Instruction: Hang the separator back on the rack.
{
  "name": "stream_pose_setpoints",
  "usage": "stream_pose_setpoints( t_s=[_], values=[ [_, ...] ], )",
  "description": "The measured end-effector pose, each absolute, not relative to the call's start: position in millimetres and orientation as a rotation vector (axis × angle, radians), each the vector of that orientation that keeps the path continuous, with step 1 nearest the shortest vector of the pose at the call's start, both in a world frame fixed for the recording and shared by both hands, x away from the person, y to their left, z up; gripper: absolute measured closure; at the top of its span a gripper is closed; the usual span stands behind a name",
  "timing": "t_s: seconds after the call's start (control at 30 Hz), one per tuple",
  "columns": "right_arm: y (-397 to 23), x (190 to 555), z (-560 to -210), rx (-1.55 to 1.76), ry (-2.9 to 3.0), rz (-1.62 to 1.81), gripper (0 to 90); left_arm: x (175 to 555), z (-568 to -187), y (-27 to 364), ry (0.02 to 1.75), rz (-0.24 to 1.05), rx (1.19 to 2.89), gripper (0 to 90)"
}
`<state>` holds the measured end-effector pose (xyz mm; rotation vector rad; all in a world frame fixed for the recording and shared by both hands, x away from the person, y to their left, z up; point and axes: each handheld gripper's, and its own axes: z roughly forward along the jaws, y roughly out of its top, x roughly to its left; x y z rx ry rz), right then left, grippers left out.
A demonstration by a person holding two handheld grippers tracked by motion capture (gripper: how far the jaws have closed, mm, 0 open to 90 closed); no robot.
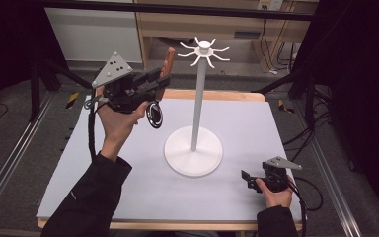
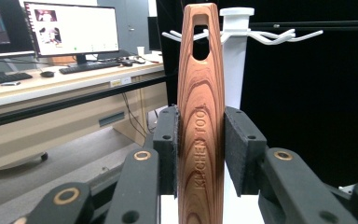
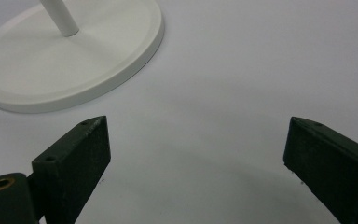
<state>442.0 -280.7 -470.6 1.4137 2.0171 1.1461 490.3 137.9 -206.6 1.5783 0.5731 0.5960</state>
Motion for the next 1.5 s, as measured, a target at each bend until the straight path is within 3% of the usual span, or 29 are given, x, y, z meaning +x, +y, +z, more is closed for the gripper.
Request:
stream_pose_setpoints(
  t_s=[1.5],
  values=[
    [-281,442,-470,1.409,2.024,1.148,7.7,508,-203,116,0.545,0.544,1.633,67.5]
  ],
)
